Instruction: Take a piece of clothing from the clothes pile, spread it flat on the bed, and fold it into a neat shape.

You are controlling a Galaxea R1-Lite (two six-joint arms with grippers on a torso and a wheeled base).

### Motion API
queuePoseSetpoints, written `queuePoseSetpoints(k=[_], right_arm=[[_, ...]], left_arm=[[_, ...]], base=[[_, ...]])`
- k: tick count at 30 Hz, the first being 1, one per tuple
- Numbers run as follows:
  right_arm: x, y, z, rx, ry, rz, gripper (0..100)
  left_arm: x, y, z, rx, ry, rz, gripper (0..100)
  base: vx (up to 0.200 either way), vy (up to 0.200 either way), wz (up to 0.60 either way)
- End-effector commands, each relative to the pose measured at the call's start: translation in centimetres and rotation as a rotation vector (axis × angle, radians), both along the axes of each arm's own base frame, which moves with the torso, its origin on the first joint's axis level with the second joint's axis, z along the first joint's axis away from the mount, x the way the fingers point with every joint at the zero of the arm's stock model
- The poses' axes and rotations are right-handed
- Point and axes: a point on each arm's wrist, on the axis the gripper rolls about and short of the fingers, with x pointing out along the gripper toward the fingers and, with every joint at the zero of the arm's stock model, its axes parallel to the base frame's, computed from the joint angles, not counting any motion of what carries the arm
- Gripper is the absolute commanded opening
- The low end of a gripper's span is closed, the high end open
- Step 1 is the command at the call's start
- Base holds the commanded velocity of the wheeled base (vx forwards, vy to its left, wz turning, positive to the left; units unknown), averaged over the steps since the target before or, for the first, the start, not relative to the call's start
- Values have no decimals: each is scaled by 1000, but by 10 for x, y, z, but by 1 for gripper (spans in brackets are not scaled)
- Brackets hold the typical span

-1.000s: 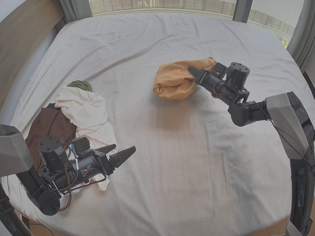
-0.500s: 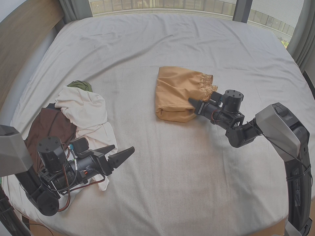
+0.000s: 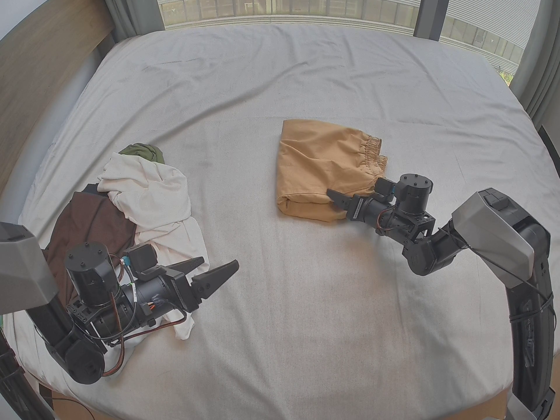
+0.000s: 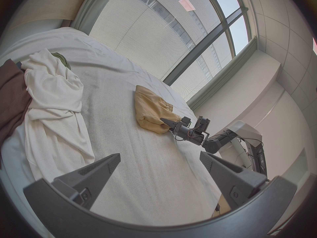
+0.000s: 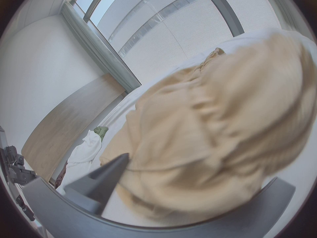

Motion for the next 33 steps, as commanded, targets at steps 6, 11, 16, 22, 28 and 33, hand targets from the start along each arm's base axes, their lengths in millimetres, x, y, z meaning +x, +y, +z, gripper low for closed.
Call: queuePoseSetpoints(k=[6,11,16,22,28,33], right_arm=[[-85,-20,24,-104,30,27,100],[-164,-32,52,-121,-11,71,100],[-210,-40,81,-112,-86,101,100],[-289,-69,128,-46,-268,108,100],[-335,-94,137,-13,-343,35,100],[-389,-128,127,-8,-398,-113,100]], left_arm=[[-5,0,8,-16,-23,-8,100],[-19,4,30,-58,-84,-54,100],[-43,8,60,-141,-156,-106,100],[-95,28,100,-226,-334,-119,100],[-133,47,106,-252,-419,-88,100],[-163,79,100,-175,-482,170,100]], base=[[0,0,0],[0,0,0],[0,0,0],[0,0,0],[0,0,0],[0,0,0]])
